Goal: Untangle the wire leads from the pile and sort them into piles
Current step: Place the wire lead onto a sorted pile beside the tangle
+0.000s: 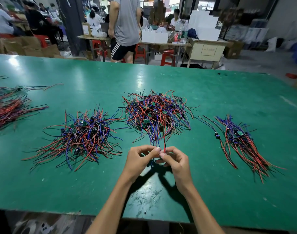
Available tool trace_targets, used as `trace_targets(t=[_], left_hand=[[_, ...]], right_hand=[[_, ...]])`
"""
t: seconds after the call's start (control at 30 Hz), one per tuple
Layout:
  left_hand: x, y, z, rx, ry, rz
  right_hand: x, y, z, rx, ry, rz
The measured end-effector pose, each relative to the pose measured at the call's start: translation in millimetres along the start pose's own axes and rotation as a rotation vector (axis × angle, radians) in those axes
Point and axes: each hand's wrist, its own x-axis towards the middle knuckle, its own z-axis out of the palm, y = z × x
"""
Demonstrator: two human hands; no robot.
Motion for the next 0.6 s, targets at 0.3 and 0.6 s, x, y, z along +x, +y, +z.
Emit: trace_targets(t=[0.3, 0.6], left_hand=[[0.2, 2.2, 7.0, -0.148, 0.137, -0.061], [-0.7, 6.4, 8.1, -0.191, 0.147, -0.041]], right_hand=[[6.4, 14.8, 2.9, -0.178, 0.312, -0.107], [14.3, 18.0, 3.1, 0.036, 0.308, -0.050]])
